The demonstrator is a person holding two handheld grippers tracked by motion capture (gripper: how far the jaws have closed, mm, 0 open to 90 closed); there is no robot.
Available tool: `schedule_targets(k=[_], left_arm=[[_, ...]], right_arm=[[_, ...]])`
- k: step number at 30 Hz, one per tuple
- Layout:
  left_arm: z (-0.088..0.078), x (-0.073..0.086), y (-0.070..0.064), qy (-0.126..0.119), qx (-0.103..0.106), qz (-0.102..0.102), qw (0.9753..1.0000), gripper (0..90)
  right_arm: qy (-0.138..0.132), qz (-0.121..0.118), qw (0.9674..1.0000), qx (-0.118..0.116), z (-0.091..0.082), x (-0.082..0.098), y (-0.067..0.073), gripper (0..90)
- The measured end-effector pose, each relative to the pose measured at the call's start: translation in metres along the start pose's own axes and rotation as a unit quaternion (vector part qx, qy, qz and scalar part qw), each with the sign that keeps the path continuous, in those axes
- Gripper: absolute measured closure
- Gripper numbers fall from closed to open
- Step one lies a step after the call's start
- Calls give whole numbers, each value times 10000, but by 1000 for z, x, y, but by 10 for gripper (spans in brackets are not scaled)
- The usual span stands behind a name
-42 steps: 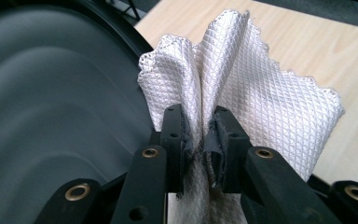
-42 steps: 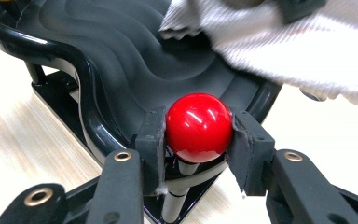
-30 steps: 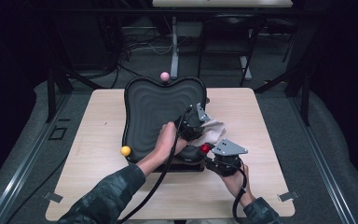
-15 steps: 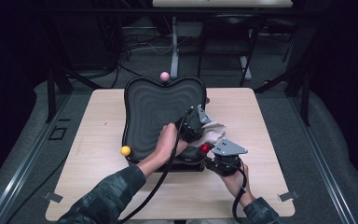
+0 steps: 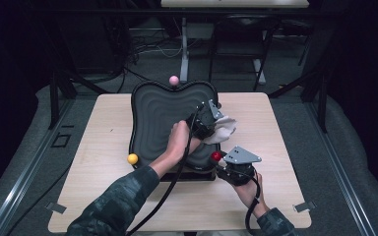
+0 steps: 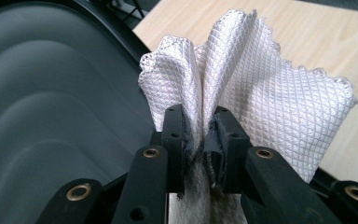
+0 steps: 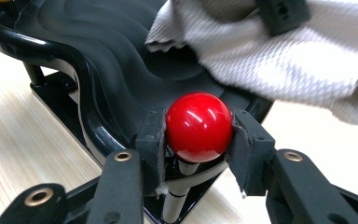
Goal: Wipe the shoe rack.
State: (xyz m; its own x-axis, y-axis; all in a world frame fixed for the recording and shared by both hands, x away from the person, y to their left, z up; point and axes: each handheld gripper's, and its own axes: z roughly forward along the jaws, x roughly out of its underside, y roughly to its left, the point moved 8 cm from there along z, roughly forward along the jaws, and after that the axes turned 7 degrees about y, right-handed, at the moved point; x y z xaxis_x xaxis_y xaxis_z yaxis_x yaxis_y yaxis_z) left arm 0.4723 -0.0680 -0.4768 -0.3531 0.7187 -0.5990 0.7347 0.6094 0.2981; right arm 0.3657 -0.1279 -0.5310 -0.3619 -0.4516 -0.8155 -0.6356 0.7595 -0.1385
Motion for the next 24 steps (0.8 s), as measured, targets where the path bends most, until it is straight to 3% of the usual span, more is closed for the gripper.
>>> schedule_targets(k=[24], left_arm=[[10,-33,36,-61,-334,-552,9979,767]], right_arm=[[3,16,10000,-2,0,0,1,597]])
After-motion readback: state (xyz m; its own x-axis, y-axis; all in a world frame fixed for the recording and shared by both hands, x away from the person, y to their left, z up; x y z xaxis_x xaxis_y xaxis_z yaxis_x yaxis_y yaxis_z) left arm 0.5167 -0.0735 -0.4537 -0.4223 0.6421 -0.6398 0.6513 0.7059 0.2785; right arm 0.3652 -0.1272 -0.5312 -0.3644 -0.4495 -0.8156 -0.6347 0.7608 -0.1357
